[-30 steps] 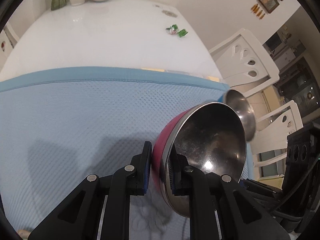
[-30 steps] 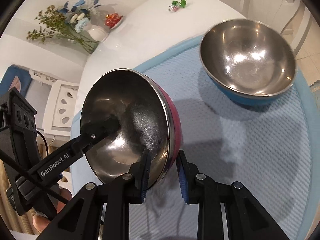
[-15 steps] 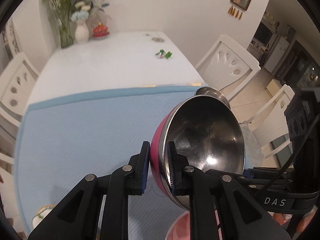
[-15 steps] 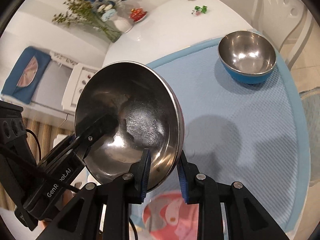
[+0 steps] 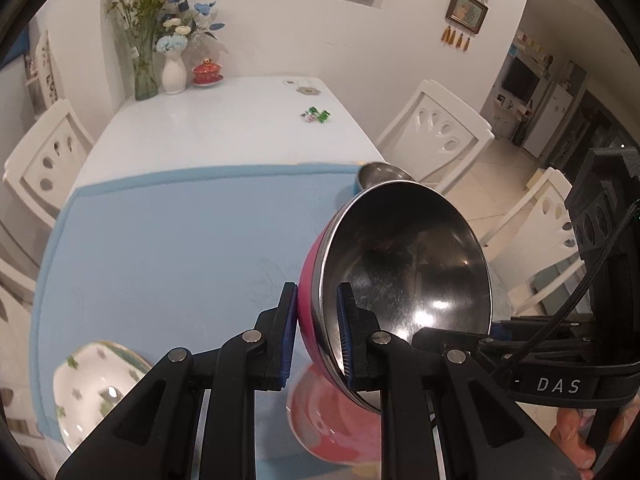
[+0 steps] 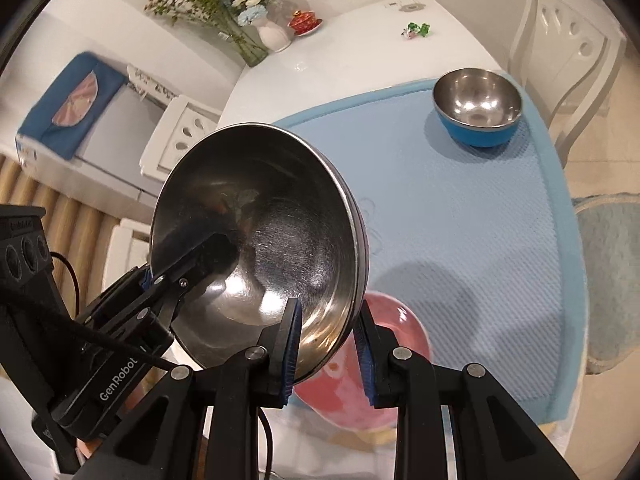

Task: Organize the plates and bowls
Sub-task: 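Lift the magenta steel bowl and lower it into the pink bowl with both grippers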

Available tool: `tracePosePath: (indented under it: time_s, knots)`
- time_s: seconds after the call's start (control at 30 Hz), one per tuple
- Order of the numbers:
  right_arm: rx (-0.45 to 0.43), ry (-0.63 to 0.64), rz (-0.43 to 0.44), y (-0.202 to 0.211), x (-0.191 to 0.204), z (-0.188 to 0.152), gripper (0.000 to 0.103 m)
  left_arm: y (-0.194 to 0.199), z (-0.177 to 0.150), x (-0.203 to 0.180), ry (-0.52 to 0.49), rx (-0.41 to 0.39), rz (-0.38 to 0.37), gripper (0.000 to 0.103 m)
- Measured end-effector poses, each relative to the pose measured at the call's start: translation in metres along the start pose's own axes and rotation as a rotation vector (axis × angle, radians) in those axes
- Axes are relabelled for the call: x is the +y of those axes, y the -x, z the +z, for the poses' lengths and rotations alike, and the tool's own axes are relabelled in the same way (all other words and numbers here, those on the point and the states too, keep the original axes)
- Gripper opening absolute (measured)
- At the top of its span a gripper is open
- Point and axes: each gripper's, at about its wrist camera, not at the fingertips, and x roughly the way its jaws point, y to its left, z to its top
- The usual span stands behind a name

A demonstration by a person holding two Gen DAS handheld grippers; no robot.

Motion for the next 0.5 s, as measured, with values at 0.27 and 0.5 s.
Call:
tracePosePath:
  time_s: [0.27, 0.5]
  knots:
    - [0.023, 0.049, -0.048, 0.005, -0.005, -0.029, 0.026, 0.000, -0.033, -0.013, 0.022, 0.059, -0.037, 0.015]
    - [0.107, 0.055, -0.093, -0.014, -0.015, -0.058, 0.026, -0.004, -0.064, -0.025, -0.003, 0.121, -0.034, 0.015]
